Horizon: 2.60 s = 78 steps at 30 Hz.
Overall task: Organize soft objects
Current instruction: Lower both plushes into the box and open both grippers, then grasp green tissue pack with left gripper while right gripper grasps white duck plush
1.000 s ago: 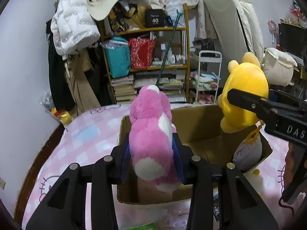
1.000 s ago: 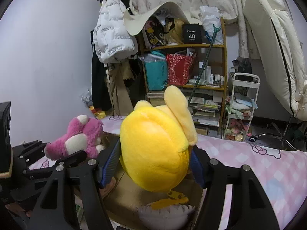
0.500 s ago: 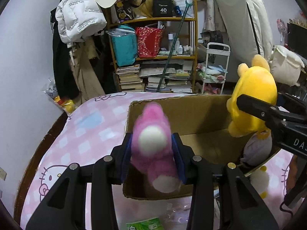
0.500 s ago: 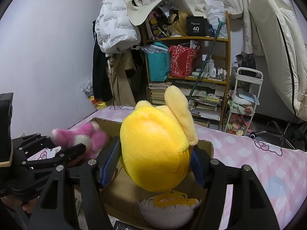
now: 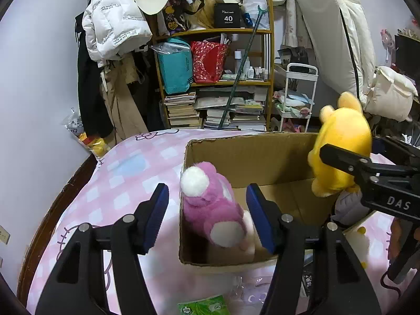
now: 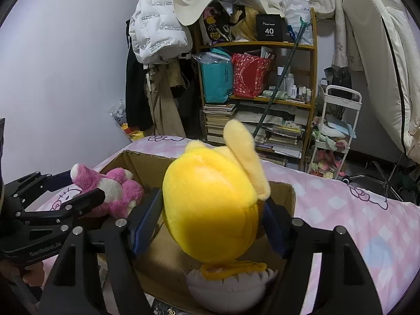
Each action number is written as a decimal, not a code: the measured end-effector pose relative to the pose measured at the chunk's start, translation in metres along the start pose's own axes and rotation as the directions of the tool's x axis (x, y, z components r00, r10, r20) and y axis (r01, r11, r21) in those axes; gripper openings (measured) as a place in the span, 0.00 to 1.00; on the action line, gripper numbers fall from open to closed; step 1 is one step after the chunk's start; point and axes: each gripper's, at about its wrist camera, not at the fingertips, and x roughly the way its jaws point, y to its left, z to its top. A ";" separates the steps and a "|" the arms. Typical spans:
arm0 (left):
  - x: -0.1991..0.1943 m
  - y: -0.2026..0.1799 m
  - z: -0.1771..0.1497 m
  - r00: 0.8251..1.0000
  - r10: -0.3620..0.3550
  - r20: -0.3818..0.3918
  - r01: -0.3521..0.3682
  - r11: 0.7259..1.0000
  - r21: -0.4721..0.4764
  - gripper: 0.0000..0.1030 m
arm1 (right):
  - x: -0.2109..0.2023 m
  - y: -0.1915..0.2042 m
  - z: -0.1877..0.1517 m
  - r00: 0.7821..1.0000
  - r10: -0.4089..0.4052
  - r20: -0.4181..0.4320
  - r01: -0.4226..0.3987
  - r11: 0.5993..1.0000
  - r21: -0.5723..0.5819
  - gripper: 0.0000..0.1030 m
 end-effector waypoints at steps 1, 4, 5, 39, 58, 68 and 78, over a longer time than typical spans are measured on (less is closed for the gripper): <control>-0.001 0.000 0.000 1.000 -0.003 -0.003 0.003 1.000 0.002 0.59 | 0.000 0.000 0.000 1.000 -0.001 0.001 0.001 1.000 0.001 0.76; -0.003 0.000 0.000 1.000 0.005 0.003 -0.005 1.000 0.006 0.60 | -0.004 -0.002 0.000 1.000 -0.002 0.014 0.002 1.000 0.014 0.88; -0.004 0.001 0.000 1.000 0.009 0.001 -0.009 1.000 0.010 0.60 | -0.006 -0.003 0.001 1.000 -0.002 0.018 0.001 1.000 0.022 0.89; -0.041 0.013 -0.056 0.950 0.039 -0.310 -0.038 0.999 0.008 0.90 | -0.056 -0.013 -0.060 0.987 -0.033 -0.156 0.061 0.982 0.181 1.00; 0.021 0.003 -0.085 0.882 0.050 -0.468 -0.022 0.998 0.064 0.90 | -0.007 -0.030 -0.101 0.924 -0.007 -0.382 0.107 0.964 0.243 1.00; 0.036 0.002 -0.104 0.832 0.041 -0.554 0.002 0.997 0.077 0.67 | 0.013 -0.044 -0.119 0.878 0.012 -0.479 0.147 0.944 0.294 0.79; 0.027 0.004 -0.103 0.848 0.008 -0.531 0.011 0.999 0.031 0.58 | 0.014 -0.038 -0.122 0.872 0.029 -0.488 0.126 0.951 0.281 0.43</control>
